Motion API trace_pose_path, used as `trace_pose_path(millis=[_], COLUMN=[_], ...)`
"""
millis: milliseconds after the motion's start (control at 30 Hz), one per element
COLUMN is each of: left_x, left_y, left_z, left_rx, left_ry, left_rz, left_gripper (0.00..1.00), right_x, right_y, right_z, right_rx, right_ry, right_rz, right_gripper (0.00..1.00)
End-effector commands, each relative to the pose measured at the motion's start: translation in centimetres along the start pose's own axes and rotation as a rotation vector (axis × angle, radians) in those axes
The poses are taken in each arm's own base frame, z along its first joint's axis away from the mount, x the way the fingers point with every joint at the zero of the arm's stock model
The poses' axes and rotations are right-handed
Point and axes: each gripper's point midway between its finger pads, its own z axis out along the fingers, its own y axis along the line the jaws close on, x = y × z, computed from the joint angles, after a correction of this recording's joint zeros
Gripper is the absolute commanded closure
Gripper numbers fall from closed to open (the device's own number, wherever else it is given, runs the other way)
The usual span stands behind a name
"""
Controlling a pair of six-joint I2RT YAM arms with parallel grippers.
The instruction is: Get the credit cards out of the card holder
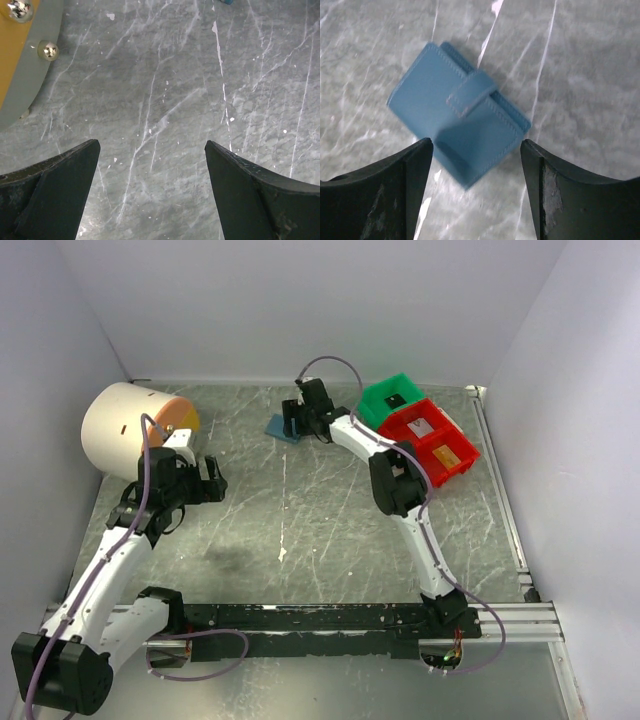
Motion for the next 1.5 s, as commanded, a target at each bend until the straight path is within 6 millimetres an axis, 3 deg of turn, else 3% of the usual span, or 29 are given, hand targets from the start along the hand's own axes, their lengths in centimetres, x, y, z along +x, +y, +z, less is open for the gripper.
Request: trace_pose_path(millis=[0,100,200,333,433,600,733,867,933,1033,1067,1133,1267,1333,1467], left_x=[-2.2,-2.3,-2.2,-2.0,-1.8,-1.7,-1.7,-1.8,-1.8,-1.8,-1.8,-1.7,-1.6,-1.6,-1.5], left_y=[0.0,-0.1,0.1,0.6,0.7,0.8,1.2,1.7,1.7,1.6,1.5,1.4,1.3,1.3,1.3], left_z=[-1.0,-1.0,-0.8,-0.7,-0.6,-0.6,-0.8,-1.2,-1.4,-1.5,-1.5,-1.4,-1.1,-1.1,-1.3], left_rx=[-0.005,0.001,-0.012,-0.039,-0.044,-0.054,-0.077,-0.105,-0.108,-0.102,-0.097,-0.092,-0.086,-0.086,-0.089], left_ry=[-0.086,-0.090,-0.078,-0.059,-0.050,-0.042,-0.040,-0.049,-0.052,-0.054,-0.055,-0.052,-0.036,-0.033,-0.034], left_rz=[0.007,0.003,0.004,0.000,0.001,0.000,-0.003,-0.008,-0.008,-0.006,-0.003,-0.001,0.002,0.002,0.000], left_gripper=[0.01,0.01,0.01,0.01,0.01,0.01,0.01,0.01,0.01,0.01,0.01,0.01,0.01,0.01,0.01], right_x=[-0.9,-0.4,1.5,3.5,4.7,5.4,8.2,11.1,12.2,13.7,14.8,15.3,13.8,12.4,13.0], right_y=[-1.4,-2.6,-2.7,-2.6,-2.5,-1.0,0.2,1.2,2.1,3.7,3.6,2.6,0.3,0.9,1.9], right_z=[2.7,4.2,4.7,3.2,1.2,-1.1,-4.3,-9.8,-13.4,-18.1,-19.2,-20.9,-22.4,-22.0,-19.9], right_rx=[0.072,0.132,0.131,0.135,0.138,0.074,0.047,0.016,0.000,-0.068,-0.065,-0.019,0.082,0.035,-0.055], right_ry=[-0.046,-0.057,-0.015,0.012,0.015,0.058,0.190,0.199,0.185,0.180,0.194,0.195,0.154,0.149,0.274], right_rz=[-0.084,-0.076,-0.066,-0.033,-0.018,0.028,0.096,0.153,0.163,0.169,0.165,0.162,0.095,0.062,0.020], right_gripper=[0.28,0.31,0.49,0.78,0.82,0.82,0.78,0.77,0.75,0.59,0.53,0.45,0.40,0.39,0.42])
